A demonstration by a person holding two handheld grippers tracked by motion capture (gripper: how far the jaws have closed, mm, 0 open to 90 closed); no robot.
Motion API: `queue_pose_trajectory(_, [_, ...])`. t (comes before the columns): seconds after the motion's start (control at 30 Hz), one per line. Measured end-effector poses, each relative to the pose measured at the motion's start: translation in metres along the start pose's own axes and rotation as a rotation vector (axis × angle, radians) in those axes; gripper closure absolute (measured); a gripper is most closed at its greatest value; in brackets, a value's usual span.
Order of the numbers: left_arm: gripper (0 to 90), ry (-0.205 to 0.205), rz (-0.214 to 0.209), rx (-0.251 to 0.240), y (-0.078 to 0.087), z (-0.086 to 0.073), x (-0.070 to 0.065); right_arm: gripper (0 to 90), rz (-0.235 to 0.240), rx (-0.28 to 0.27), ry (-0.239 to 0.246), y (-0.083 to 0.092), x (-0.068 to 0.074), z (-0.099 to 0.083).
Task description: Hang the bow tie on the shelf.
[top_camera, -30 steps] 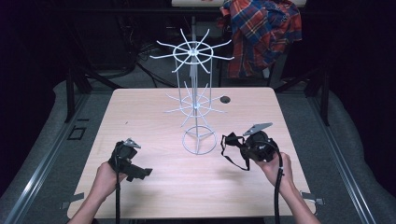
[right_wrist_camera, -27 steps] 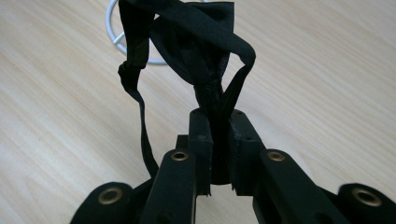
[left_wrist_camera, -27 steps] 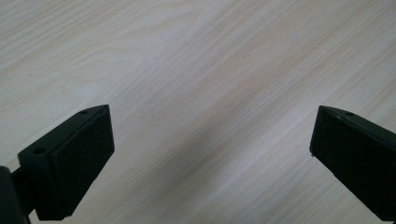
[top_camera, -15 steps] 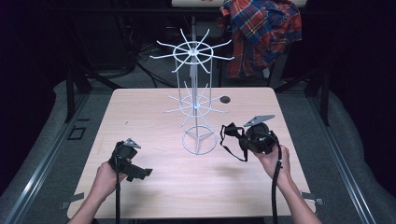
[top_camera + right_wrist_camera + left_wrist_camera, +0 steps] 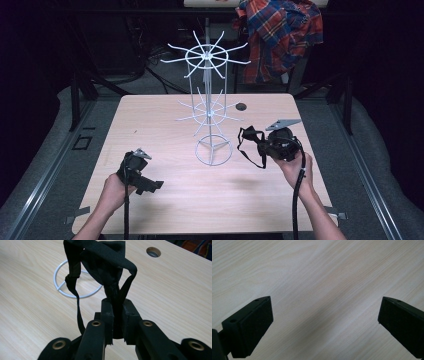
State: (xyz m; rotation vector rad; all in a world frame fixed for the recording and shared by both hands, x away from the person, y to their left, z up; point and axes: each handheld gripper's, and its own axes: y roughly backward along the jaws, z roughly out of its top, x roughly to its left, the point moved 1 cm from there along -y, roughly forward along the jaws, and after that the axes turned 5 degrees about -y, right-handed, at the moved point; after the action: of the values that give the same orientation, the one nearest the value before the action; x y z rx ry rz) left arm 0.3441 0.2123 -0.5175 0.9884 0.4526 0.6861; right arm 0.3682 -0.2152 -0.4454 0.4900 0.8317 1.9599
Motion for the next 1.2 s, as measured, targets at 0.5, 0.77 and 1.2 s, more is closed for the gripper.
queue_pose_trajectory(0.5, [0.1, -0.003, 0.001, 0.004, 0.000, 0.000, 0.000, 81.6, 0.019, -0.076, -0.017, 0.016, -0.001, 0.005])
queue_pose_trajectory(0.77, [0.1, -0.002, 0.001, 0.002, 0.000, 0.000, -0.001, 81.6, 0.021, -0.103, -0.026, 0.022, -0.002, 0.007])
queue_pose_trajectory(1.2, [0.1, -0.001, 0.001, 0.004, 0.000, 0.000, 0.000, 81.6, 0.024, -0.116, -0.035, 0.022, -0.004, 0.014])
